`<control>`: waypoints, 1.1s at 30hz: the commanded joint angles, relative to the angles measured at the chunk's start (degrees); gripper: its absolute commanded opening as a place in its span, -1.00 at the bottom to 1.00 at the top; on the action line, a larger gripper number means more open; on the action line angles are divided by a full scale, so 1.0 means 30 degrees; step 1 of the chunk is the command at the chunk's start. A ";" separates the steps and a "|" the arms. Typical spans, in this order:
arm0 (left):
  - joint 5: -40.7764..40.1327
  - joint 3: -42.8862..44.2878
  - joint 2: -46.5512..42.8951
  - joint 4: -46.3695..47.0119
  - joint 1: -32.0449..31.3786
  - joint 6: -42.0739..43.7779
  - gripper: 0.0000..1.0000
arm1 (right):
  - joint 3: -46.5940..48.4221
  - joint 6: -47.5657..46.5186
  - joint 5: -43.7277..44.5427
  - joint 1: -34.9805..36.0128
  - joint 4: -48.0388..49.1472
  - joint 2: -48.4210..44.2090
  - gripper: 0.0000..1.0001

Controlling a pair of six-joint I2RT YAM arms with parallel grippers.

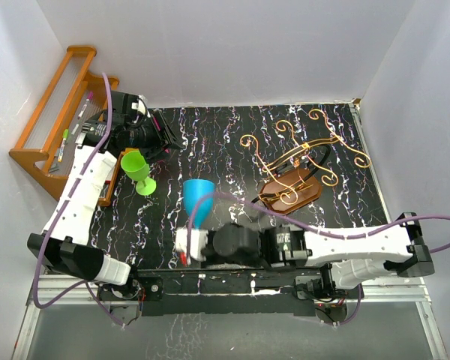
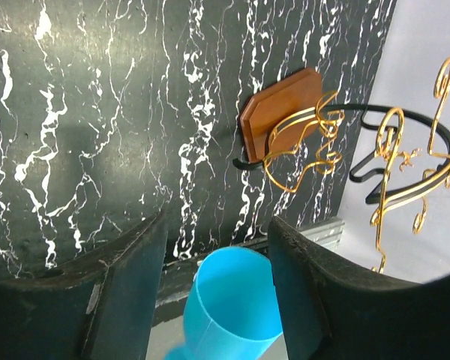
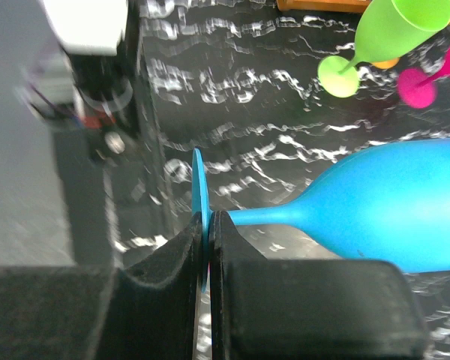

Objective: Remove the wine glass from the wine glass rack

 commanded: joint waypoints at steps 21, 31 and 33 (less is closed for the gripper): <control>0.6440 -0.2295 -0.2084 -0.1699 -0.0891 0.1694 0.06 | -0.8739 -2.0109 1.0505 0.0822 1.3996 0.1875 -0.84; 0.6348 -0.2654 -0.2327 -0.2380 -0.1539 0.2427 -0.16 | -0.8148 -2.0765 1.0757 0.0334 1.4537 0.2305 -0.84; 0.5914 -0.2622 -0.2299 -0.2817 -0.1646 0.2724 -0.45 | -0.8055 -2.0777 1.0872 0.0256 1.4555 0.2312 -0.84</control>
